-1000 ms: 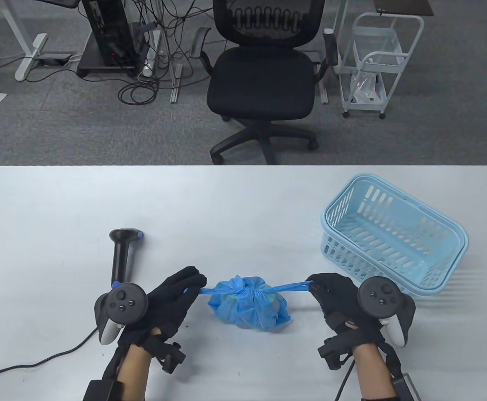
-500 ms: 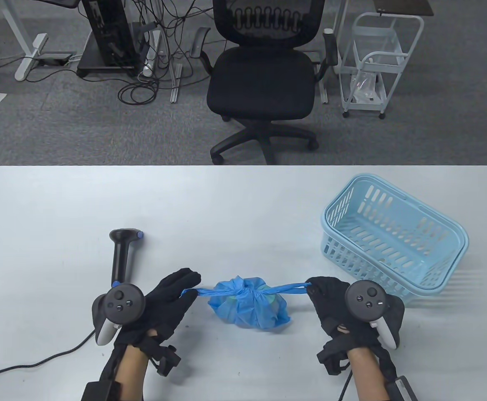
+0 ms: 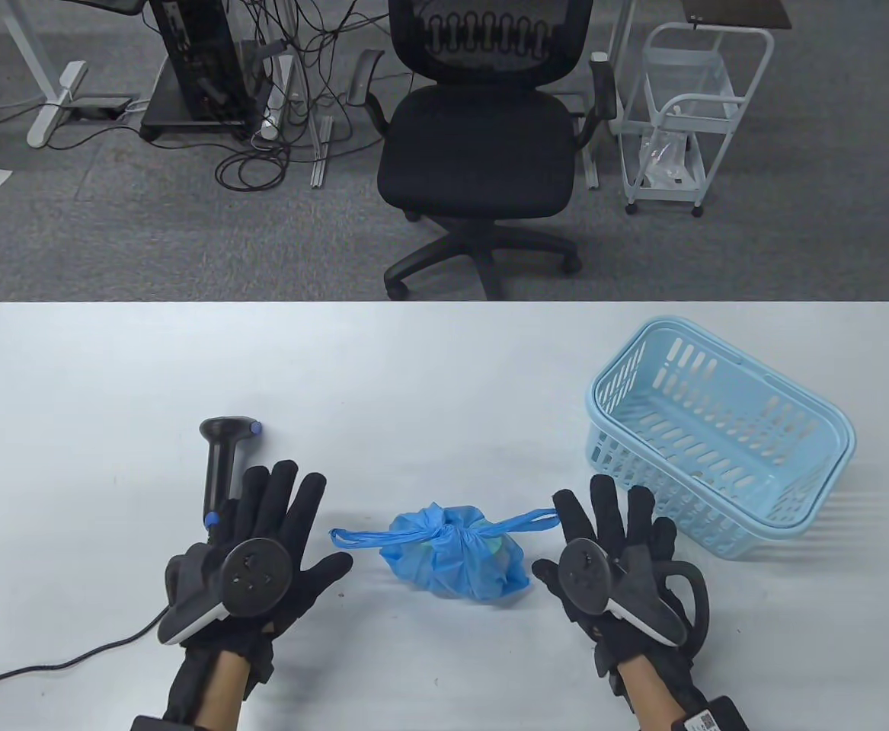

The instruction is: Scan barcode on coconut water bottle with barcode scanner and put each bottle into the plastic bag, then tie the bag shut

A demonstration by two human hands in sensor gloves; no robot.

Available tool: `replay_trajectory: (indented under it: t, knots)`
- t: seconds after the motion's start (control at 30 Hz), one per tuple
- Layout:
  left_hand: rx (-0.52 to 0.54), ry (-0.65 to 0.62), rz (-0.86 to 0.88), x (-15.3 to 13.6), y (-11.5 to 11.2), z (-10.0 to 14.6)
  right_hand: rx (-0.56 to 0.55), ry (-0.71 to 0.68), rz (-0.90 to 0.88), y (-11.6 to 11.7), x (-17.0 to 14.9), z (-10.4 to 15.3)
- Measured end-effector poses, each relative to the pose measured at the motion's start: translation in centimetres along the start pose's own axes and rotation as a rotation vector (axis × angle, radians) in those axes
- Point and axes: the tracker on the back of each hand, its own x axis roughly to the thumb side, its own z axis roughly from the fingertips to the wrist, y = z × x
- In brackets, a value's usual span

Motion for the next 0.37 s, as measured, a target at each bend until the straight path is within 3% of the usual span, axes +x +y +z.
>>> replay_trajectory:
  t: [0.2,0.37]
  knots:
    - [-0.074,0.055,-0.111,-0.2,-1.9,-0.1,0.059,-0.007,0.031,0.8,0.1,-0.5]
    - [-0.112,0.055,-0.105,0.6,-2.7,-0.7,0.083,0.007,0.022,1.1,-0.4,-0.8]
